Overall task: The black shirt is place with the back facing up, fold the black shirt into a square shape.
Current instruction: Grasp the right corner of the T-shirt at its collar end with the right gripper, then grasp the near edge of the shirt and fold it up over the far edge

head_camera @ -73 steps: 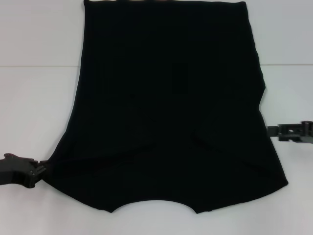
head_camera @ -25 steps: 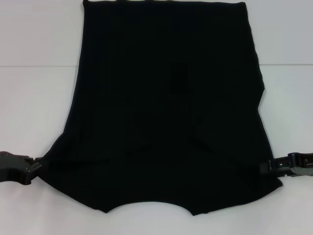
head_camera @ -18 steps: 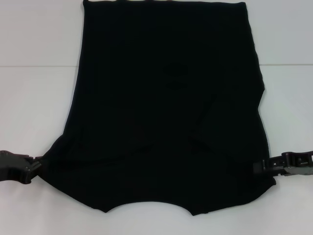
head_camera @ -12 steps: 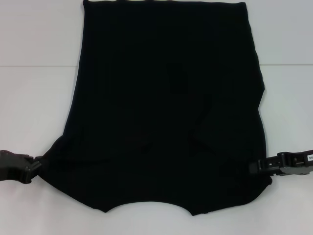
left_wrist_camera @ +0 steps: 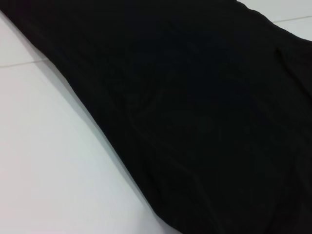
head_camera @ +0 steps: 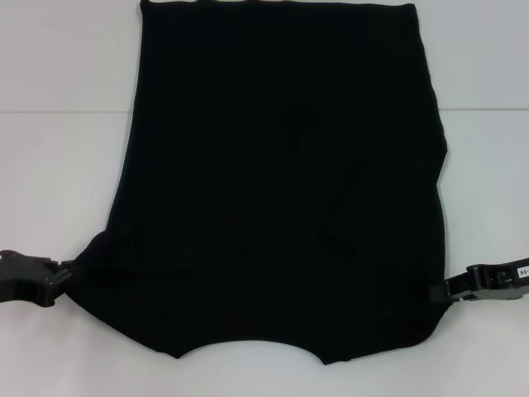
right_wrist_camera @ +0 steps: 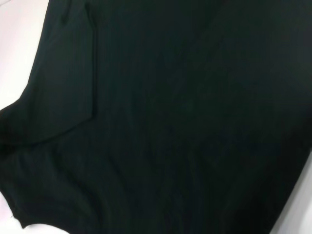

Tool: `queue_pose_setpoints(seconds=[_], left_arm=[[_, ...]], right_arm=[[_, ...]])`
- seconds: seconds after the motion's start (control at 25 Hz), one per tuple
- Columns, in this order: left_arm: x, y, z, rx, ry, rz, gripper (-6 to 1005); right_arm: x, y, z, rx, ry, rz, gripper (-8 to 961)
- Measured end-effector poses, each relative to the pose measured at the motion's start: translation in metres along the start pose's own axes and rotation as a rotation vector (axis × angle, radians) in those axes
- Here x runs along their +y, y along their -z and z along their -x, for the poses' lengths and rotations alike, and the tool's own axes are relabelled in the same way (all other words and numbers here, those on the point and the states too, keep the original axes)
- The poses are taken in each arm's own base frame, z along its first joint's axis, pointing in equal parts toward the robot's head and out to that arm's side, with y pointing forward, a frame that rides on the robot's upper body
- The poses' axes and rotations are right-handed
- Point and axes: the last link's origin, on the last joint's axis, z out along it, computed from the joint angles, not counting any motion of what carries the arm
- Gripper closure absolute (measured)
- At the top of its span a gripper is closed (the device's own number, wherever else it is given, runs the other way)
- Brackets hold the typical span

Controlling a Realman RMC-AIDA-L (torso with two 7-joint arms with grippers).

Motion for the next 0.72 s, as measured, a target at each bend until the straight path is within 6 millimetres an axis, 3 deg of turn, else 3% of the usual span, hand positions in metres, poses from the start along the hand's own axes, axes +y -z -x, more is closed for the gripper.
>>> queue_pose_setpoints(seconds=[0.24, 0.44, 0.72], left_arm=[[0.0, 0.0, -0.002, 0.002, 0.0, 0.0, 936], [0.004, 0.002, -0.004, 0.0, 0.031, 0.041, 936], [0.019, 0.014, -0.006, 0.007, 0.174, 0.182, 936]], right_arm=[[-0.003, 0.001, -0.002, -0.004, -0.006, -0.006, 704], [-0.011, 0.008, -0.008, -0.038, -0.019, 0.001, 896], [-0.028, 0.026, -0.031, -0.124, -0.03, 0.054, 896]])
